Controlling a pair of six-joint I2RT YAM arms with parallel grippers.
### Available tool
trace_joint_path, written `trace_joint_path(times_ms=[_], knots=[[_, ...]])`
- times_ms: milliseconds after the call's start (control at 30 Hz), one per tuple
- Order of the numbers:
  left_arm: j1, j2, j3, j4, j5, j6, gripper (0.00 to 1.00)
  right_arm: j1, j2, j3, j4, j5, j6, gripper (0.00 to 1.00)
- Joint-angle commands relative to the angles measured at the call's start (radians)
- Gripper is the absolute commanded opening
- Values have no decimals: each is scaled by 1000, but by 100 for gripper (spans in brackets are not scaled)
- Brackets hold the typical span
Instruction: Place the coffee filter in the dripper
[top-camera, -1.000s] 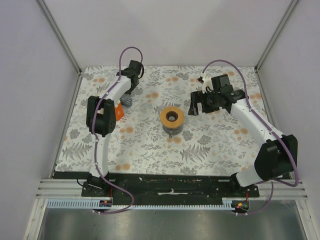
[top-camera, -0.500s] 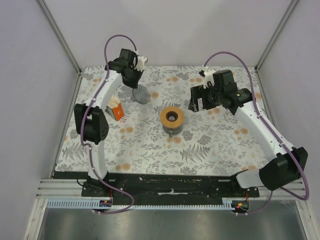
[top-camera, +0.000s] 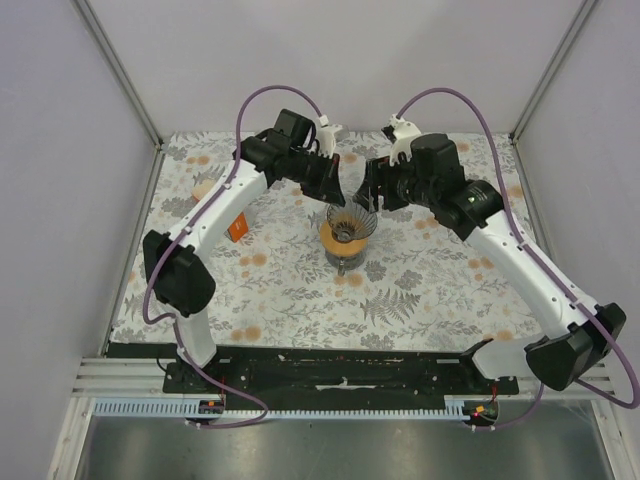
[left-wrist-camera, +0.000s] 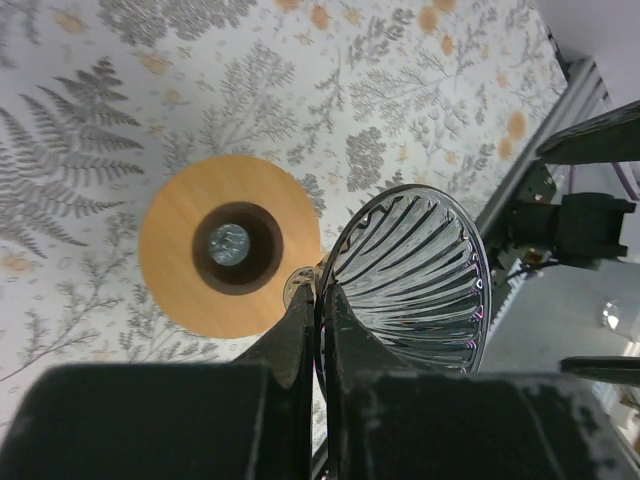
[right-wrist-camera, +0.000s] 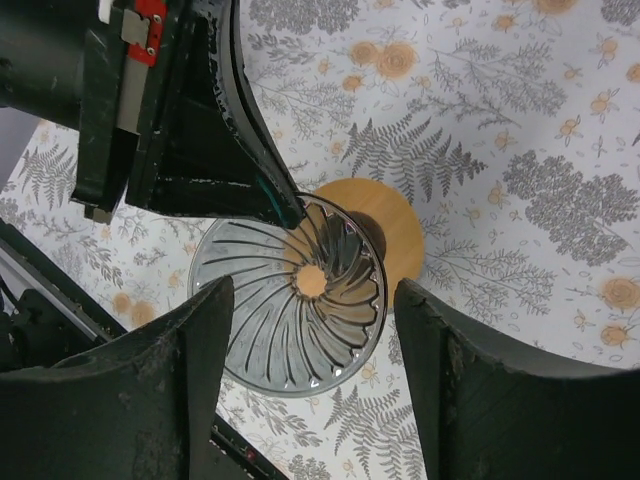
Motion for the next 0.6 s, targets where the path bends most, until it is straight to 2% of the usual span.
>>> trace_joint_path(times_ms=[0, 200, 267, 400, 567], knots=[[6, 10, -6, 68, 128, -79, 2, 7, 35, -60, 23, 12, 38, 71], [8, -17, -85, 182, 114, -52, 2, 9, 86, -129, 17, 41, 28, 70], [11, -23, -105, 212, 105, -43, 2, 7, 109, -127, 17, 58, 21, 66], [25, -23, -122, 239, 100, -39, 2, 6, 156, -101, 23, 55, 15, 35], [45, -25, -159, 260, 76, -41, 2, 9, 195, -61, 21, 59, 19, 12]])
